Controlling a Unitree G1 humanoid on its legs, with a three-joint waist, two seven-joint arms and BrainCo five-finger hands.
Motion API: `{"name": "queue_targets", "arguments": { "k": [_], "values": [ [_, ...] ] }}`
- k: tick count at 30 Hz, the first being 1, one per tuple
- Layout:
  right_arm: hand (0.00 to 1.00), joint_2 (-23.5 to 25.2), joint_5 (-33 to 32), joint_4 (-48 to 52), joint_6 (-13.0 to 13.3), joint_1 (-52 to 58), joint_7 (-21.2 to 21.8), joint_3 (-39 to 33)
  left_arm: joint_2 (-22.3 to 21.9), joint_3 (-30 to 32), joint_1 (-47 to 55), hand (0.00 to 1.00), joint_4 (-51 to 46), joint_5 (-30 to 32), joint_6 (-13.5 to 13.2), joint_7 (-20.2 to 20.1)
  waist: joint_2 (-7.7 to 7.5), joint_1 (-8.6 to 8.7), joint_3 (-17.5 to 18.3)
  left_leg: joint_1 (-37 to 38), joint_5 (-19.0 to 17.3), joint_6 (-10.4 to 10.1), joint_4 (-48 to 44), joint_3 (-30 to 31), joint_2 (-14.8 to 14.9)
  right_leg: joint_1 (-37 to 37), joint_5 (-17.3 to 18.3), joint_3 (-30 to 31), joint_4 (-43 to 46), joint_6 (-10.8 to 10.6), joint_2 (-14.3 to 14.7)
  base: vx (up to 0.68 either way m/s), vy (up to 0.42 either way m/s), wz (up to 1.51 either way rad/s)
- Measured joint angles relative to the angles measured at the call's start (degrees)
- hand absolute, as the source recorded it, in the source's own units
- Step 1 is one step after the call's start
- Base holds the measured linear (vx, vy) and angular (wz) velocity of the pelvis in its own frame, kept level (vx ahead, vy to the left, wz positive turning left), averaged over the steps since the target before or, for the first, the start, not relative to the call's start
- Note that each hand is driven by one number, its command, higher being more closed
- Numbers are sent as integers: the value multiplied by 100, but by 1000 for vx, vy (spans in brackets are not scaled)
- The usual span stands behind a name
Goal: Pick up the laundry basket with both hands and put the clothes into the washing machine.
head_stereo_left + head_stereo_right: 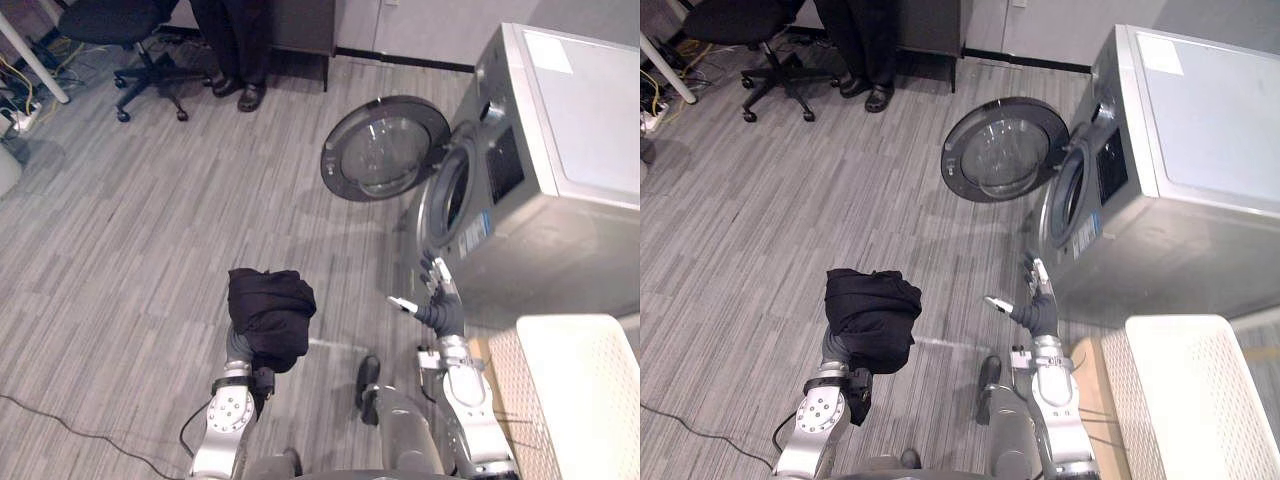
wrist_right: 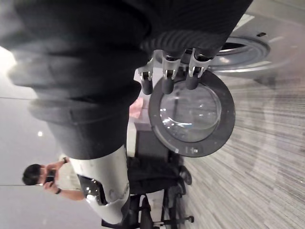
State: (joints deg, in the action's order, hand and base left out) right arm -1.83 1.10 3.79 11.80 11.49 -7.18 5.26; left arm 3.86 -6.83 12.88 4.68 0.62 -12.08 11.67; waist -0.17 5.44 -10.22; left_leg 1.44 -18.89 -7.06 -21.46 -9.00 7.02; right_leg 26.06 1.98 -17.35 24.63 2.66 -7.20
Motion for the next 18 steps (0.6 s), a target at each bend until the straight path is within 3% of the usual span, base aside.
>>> {"name": "queue_targets", "arguments": {
  "k": [1,2,4,5,7,8,9,11,12,13,15,16,17,18],
  "values": [
    [0,-49,5,45,-32,1,20,18,-63,14,33,100,-3,0,0,-17,163,-105,-10,-534,195,51,-1329,-94,414,-124,176,27,-33,131,278,650,-283,-67],
    [0,-120,0,190,-114,-11,35,12,-117,12,58,100,23,1,22,-49,312,-211,-55,-1083,671,218,-2677,-79,822,-426,298,92,-159,292,623,672,-263,-86],
    [0,-179,-60,479,-114,45,-17,-39,-244,-57,107,100,43,-3,63,-69,351,-320,-97,-1591,629,236,-3943,74,994,-1106,376,220,-508,390,927,582,-183,-70],
    [0,-171,-68,609,-112,90,-39,-87,-268,-125,100,100,35,-2,61,-113,323,-316,-109,-1703,613,261,-4074,81,954,-1364,379,264,-660,395,952,599,-159,-43],
    [0,-170,-70,938,-50,170,-38,-74,-348,-307,78,100,-62,1,36,-278,175,-345,-129,-2101,446,529,-3451,-117,656,-2243,382,604,-1156,400,950,645,-132,-49],
    [0,-170,-70,949,-50,169,-38,-70,-360,-307,77,100,-84,1,36,-291,174,-357,-130,-2136,440,539,-3301,-118,630,-2301,382,657,-1194,400,952,584,-61,-77],
    [0,-172,-64,952,-51,167,-39,-70,-387,-314,65,100,-159,2,37,-297,176,-432,-130,-2298,433,550,-2531,3,462,-2476,383,859,-1277,399,959,445,35,-96],
    [0,-151,-60,895,-70,144,-40,-71,-371,-287,47,100,-266,6,38,-293,150,-527,-144,-2412,491,456,-1327,644,103,-2640,449,1298,-1264,297,951,426,96,-123],
    [0,-153,-51,818,-73,171,-44,-80,-359,-281,75,100,-290,7,41,-280,164,-623,-134,-2324,667,235,-593,1114,-62,-2764,624,1567,-1191,41,953,412,180,-148],
    [0,-151,-46,804,-92,199,-41,-80,-363,-289,153,100,-359,14,39,-279,198,-641,-111,-2275,908,146,-144,1429,-90,-2853,959,1799,-1050,-211,957,417,214,-154],
    [0,-163,-31,824,-89,292,-49,-103,-378,-324,245,100,-376,28,48,-278,362,-627,-4,-2261,1231,286,-72,1498,15,-2856,1455,2163,-809,-371,1020,413,328,-158],
    [0,-75,13,683,-109,353,-46,-90,-291,-337,248,100,-336,31,65,-276,204,-622,25,-2272,1184,181,-581,1169,27,-2819,1798,2507,-467,-501,863,466,436,-186],
    [0,56,102,669,-108,511,-42,-37,-181,-351,272,100,-332,34,78,-278,37,-598,93,-2203,871,320,-768,791,-4,-2579,1895,2613,-11,-716,670,369,367,-159],
    [0,134,166,648,-107,590,-43,-16,-134,-349,273,100,-330,35,79,-276,-46,-588,98,-2117,765,383,-790,571,-7,-2422,1904,2583,274,-788,554,322,344,-150]
  ]
}}
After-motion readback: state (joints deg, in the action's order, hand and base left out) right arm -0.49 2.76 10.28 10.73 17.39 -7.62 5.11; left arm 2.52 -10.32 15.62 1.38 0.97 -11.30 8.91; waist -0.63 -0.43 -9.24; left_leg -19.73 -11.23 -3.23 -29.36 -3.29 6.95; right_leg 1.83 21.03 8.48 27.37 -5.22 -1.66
